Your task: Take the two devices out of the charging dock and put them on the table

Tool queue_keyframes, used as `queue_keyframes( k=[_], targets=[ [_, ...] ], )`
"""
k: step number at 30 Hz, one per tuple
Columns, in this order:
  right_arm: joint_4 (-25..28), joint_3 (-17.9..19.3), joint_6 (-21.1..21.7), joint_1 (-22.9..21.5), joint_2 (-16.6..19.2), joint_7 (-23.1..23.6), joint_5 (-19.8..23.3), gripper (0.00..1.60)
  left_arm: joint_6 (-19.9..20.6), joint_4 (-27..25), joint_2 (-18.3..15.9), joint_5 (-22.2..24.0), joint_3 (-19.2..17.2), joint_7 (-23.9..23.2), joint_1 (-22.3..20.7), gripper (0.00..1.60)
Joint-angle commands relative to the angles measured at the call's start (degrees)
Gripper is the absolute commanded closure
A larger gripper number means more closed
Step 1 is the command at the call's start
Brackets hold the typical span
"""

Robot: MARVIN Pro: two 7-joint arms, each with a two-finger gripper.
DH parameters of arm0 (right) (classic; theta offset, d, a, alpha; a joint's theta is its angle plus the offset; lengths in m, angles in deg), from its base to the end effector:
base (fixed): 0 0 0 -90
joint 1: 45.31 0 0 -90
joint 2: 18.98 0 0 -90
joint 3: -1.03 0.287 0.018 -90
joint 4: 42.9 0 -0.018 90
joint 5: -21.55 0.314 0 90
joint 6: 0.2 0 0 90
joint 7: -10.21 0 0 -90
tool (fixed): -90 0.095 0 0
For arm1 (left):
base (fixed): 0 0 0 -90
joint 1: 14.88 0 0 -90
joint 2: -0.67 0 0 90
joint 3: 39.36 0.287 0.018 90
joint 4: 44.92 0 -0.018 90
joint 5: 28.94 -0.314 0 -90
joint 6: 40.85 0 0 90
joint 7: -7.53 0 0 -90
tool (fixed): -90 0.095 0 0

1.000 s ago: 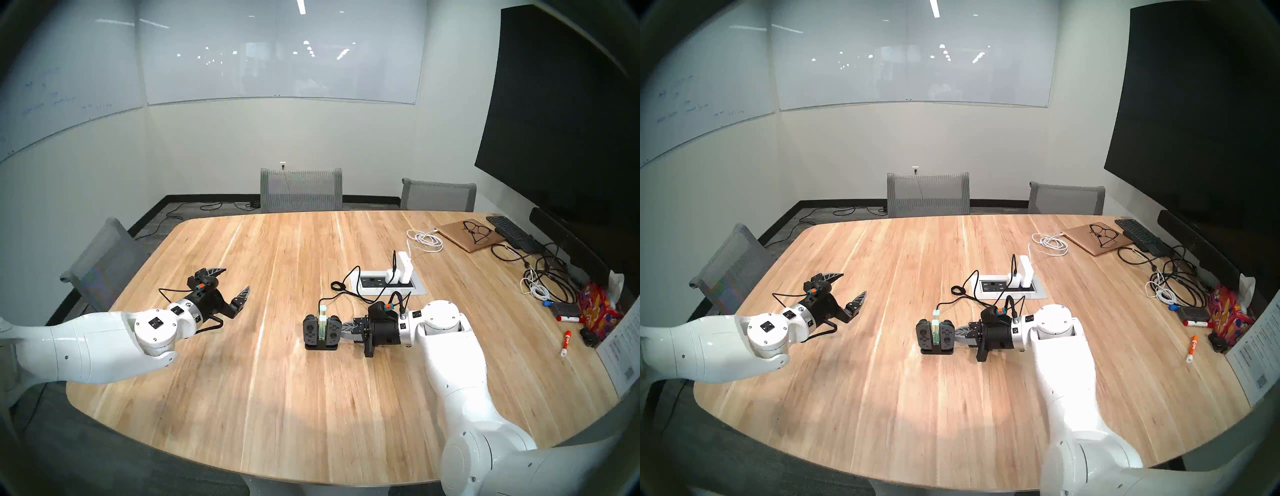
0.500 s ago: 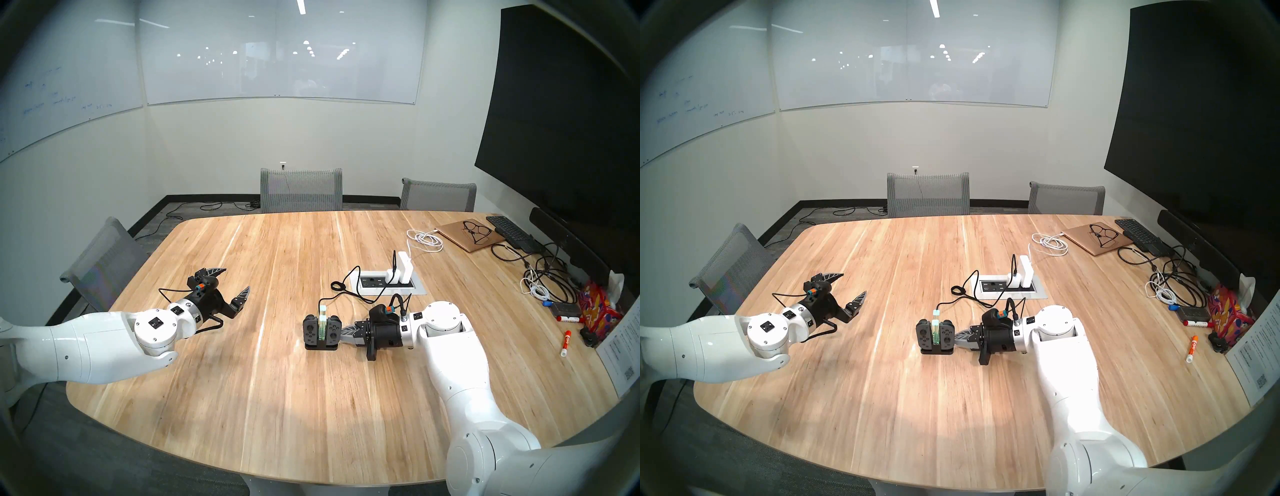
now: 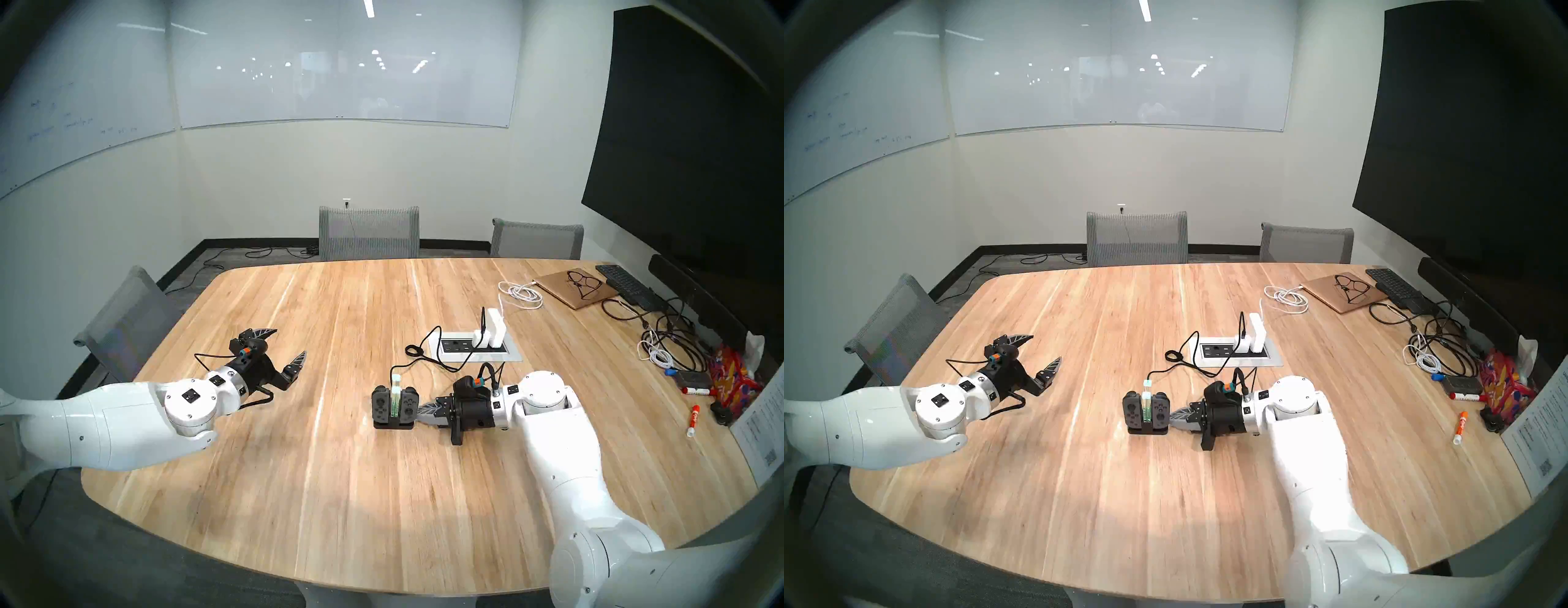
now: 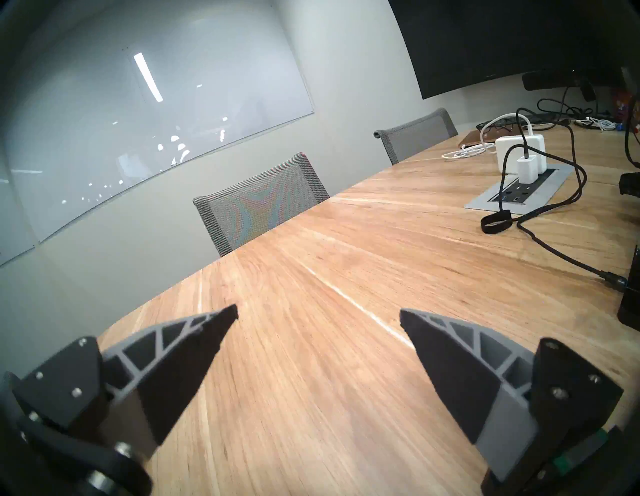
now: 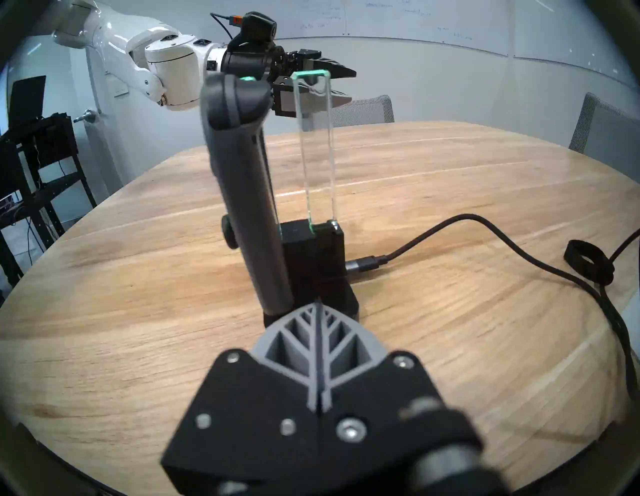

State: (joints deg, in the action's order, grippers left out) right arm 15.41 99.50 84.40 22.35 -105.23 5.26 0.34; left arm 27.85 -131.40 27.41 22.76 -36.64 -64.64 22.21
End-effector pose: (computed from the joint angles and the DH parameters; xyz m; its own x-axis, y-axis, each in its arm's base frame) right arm 0.4454 0.0157 -0.3599 0.1109 0.3505 0.9300 0.9777 -0.2066 -0.0388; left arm 0.4299 0.1093 -0.2948 0.0269 -0.4032 0.9147 -0.3772 -0.8515 -0.3643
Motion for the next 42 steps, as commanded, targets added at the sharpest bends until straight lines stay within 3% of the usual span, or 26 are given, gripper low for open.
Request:
queue_keyframes(
  k=[1,42],
  targets=[
    [0.6,-0.1,0.1,-0.4,-0.3,-0.1,1.1,1.60,-0.2,0.0,0.1,0.1,-0.7,-0.1,-0.9,0.00],
    [0.5,-2.2,0.7,-0.8,-0.3,-0.1,1.7,1.60,-0.2,0.0,0.1,0.1,-0.7,-0.1,-0.9,0.00]
  ],
)
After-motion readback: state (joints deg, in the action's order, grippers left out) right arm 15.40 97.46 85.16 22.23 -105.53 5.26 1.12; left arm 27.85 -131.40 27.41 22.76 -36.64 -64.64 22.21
